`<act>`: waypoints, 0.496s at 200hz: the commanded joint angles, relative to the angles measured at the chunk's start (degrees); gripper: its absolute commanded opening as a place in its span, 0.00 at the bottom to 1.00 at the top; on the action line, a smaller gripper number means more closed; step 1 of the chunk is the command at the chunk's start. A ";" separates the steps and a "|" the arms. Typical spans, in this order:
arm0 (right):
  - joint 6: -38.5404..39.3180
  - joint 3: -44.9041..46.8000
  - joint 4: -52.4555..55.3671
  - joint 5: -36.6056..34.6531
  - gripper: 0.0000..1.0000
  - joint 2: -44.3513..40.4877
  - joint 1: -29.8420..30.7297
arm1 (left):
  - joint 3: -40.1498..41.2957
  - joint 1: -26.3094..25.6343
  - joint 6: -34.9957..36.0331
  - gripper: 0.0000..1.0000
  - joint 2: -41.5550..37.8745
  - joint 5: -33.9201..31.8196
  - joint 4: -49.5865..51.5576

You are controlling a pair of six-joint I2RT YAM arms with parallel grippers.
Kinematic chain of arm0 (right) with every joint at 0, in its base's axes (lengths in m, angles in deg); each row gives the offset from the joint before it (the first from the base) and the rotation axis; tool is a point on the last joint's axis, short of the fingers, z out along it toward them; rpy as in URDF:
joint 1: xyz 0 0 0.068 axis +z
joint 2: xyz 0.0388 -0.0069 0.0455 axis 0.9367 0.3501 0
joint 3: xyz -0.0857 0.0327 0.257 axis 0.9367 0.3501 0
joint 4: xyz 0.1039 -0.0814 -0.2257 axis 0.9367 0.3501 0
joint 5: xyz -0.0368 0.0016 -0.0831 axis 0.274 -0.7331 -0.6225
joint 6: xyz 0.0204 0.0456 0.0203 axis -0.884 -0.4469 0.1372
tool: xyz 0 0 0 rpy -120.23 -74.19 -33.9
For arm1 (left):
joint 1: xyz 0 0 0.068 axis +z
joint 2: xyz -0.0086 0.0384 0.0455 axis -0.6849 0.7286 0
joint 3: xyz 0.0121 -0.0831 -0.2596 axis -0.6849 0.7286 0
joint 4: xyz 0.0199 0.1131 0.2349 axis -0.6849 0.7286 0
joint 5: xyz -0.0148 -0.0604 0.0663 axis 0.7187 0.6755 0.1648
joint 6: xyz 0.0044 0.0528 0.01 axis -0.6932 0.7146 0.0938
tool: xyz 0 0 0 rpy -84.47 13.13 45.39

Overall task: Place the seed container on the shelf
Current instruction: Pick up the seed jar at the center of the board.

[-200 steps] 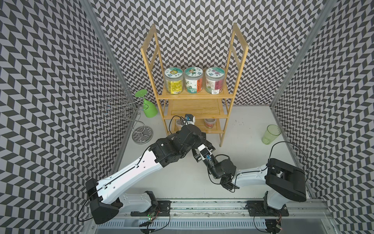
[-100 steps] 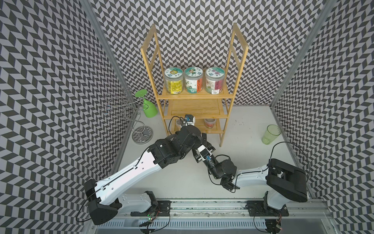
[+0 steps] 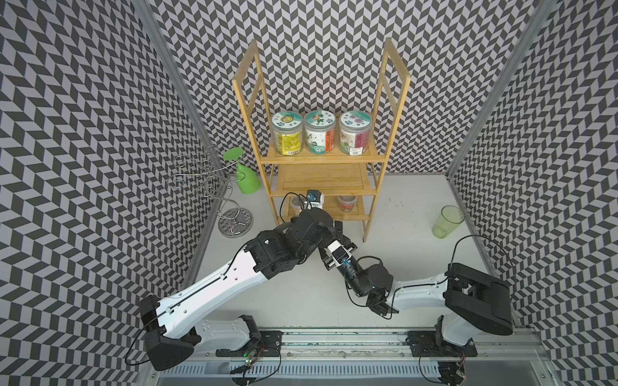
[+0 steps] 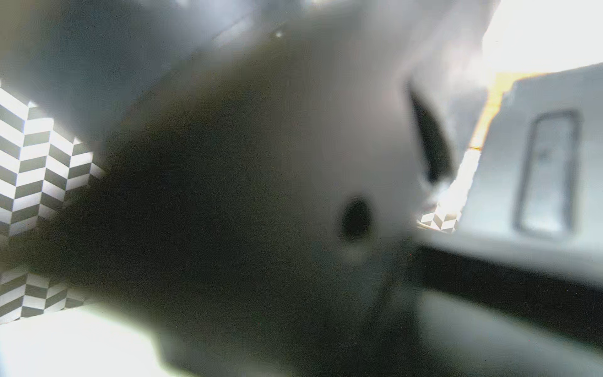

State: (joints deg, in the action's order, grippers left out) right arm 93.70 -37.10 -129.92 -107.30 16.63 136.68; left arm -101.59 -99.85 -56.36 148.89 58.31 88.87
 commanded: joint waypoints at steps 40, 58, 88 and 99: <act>-5.77 2.39 0.81 -5.41 0.52 -1.16 -1.09 | -1.75 -0.16 -2.74 0.99 -6.76 4.94 -0.96; -5.91 2.41 0.84 -5.79 0.52 -1.23 -1.24 | -1.63 -0.16 -3.97 1.00 -7.41 5.02 0.42; -6.40 3.08 0.45 -7.01 0.51 -1.49 -1.34 | -1.80 -0.16 -5.74 1.00 -8.97 4.64 2.84; -6.41 3.26 0.50 -7.11 0.51 -1.76 -1.33 | -1.63 -0.16 -6.53 1.00 -9.68 4.53 3.60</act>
State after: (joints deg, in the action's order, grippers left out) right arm 94.16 -37.03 -128.39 -106.95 15.87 137.51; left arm -101.13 -99.85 -59.62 147.47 59.44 91.39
